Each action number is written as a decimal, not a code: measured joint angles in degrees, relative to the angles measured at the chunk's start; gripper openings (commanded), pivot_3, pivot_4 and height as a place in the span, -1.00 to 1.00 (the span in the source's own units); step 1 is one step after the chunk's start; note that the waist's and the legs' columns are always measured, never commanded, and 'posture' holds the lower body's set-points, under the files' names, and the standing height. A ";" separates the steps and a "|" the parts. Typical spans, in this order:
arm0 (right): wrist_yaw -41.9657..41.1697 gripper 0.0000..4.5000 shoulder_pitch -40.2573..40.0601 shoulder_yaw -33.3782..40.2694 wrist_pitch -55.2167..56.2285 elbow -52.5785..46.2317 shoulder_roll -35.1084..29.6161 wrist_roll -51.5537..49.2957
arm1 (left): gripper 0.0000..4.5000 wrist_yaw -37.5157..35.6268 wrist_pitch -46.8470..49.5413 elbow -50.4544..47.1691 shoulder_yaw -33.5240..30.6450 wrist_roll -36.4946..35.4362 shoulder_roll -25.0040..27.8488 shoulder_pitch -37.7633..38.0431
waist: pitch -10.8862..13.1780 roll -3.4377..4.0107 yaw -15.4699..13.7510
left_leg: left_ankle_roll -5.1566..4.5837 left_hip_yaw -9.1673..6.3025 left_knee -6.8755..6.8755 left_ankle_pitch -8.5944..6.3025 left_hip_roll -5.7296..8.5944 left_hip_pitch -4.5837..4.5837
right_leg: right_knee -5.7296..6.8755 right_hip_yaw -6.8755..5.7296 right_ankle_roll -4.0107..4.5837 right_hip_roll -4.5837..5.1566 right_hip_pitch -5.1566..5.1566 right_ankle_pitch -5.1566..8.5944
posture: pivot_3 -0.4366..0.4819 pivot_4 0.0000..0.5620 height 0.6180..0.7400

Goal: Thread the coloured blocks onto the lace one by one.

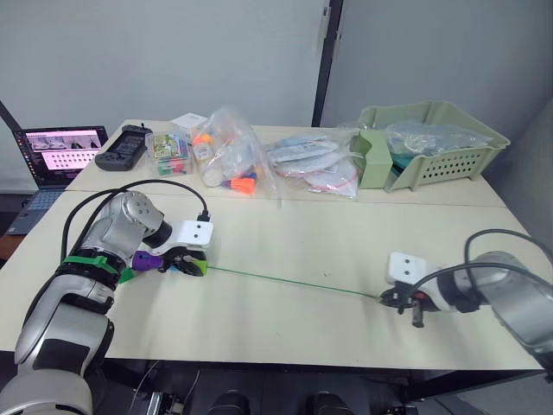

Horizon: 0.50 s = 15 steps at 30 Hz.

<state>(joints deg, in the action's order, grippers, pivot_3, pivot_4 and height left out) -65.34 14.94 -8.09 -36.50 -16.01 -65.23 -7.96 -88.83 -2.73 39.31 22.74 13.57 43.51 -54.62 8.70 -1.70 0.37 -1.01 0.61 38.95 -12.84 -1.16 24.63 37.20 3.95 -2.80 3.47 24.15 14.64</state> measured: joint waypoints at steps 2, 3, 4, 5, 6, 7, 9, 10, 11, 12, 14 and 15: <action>1.01 -1.00 -2.04 2.78 1.52 1.69 -1.13 0.30 | -0.43 -0.19 -0.06 0.51 0.01 0.09 -0.04 -0.84 | 0.01 -0.02 0.04 | 0.00 0.01 0.01 0.00 0.00 0.00 | -0.01 0.00 0.00 0.00 -0.01 0.00 | -0.05 -0.47 0.91; 1.52 -1.00 -2.96 3.59 2.35 2.33 -1.41 0.58 | -0.43 -0.24 -0.15 0.63 0.02 0.14 -0.05 -1.17 | 0.01 -0.02 0.07 | 0.00 0.00 0.00 0.00 0.00 0.00 | -0.01 0.00 0.00 0.00 -0.01 0.00 | -0.05 -0.47 0.91; 2.20 -1.00 -4.19 4.53 3.51 3.32 -1.43 0.71 | -0.43 -0.36 -0.37 0.79 0.04 0.29 -0.08 -1.43 | 0.01 -0.02 0.09 | 0.00 0.00 0.00 0.00 0.00 -0.01 | -0.01 0.00 0.00 0.00 -0.01 0.00 | -0.05 -0.47 0.91; 2.76 -1.00 -5.36 5.18 4.48 4.36 -1.40 0.98 | -0.43 -0.62 -0.74 0.96 0.10 0.44 -0.05 -1.46 | 0.01 -0.02 0.13 | 0.00 0.01 0.00 0.00 0.01 -0.01 | 0.00 0.01 0.00 0.00 -0.01 0.00 | -0.05 -0.47 0.91; 3.33 -1.00 -6.47 5.73 5.27 5.49 -1.37 1.14 | -0.43 -0.83 -0.93 1.18 0.27 0.62 -0.05 -1.46 | 0.01 -0.02 0.17 | 0.00 0.02 0.00 0.00 0.01 -0.01 | 0.00 0.02 0.00 0.00 -0.01 0.00 | -0.05 -0.47 0.91; 3.83 -1.00 -7.44 6.30 6.15 6.62 -1.24 1.19 | -0.43 -1.12 -1.08 1.37 0.43 0.71 -0.04 -1.40 | 0.01 -0.02 0.22 | 0.00 0.02 0.00 0.00 0.01 0.00 | 0.00 0.02 0.00 0.00 -0.01 0.00 | -0.05 -0.47 0.91; 4.58 -1.00 -8.09 6.85 7.62 8.16 -1.00 1.57 | -0.43 -1.57 -1.09 1.59 0.70 0.87 -0.04 -1.32 | 0.01 -0.01 0.30 | 0.00 0.02 0.01 0.00 0.01 0.00 | 0.00 0.03 0.00 0.00 -0.01 0.00 | -0.05 -0.47 0.91; 4.84 -1.00 -8.42 7.23 8.65 8.79 -0.85 1.76 | -0.43 -1.93 -1.04 1.48 0.74 0.88 -0.05 -1.31 | 0.01 -0.02 0.32 | 0.00 0.02 0.01 0.00 0.01 -0.01 | 0.00 0.03 -0.01 -0.01 -0.01 0.00 | -0.05 -0.47 0.91; 5.15 -1.00 -8.82 7.60 9.54 9.53 -0.76 2.04 | -0.43 -2.23 -0.95 1.21 0.76 0.87 -0.05 -1.27 | 0.01 -0.02 0.32 | 0.00 0.02 0.01 0.00 0.01 -0.01 | 0.01 0.03 0.00 -0.01 -0.01 0.00 | -0.05 -0.47 0.91; 5.53 -1.00 -9.21 7.85 10.41 10.49 -0.75 2.26 | -0.43 -2.56 -0.83 0.81 0.77 0.85 -0.04 -1.22 | 0.01 -0.02 0.32 | 0.00 0.02 0.01 0.00 0.01 -0.01 | 0.01 0.03 -0.01 -0.01 -0.01 0.00 | -0.05 -0.47 0.91; 6.05 -1.00 -9.90 8.36 12.62 12.98 -0.66 2.64 | -0.43 -3.10 -0.46 -0.53 0.86 0.65 0.00 -0.88 | 0.01 -0.02 0.33 | 0.00 0.03 0.01 0.00 0.01 -0.01 | 0.00 0.04 -0.01 0.00 -0.02 0.00 | -0.05 -0.47 0.91; 6.34 -1.00 -10.22 8.59 13.51 13.99 -0.64 2.82 | -0.43 -3.18 -0.20 -1.13 0.96 0.49 0.06 -0.62 | 0.01 -0.01 0.33 | 0.00 0.03 0.01 0.00 0.01 -0.01 | 0.01 0.04 -0.01 0.00 -0.02 0.00 | -0.05 -0.47 0.91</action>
<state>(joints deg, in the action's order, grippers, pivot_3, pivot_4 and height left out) -59.00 4.72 0.50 -23.00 -2.02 -65.87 -5.15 -92.01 -2.92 38.18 23.71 14.06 43.57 -55.24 8.71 -1.72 0.69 -1.01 0.64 38.96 -12.83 -1.15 24.62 37.21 3.99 -2.80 3.46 24.12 14.64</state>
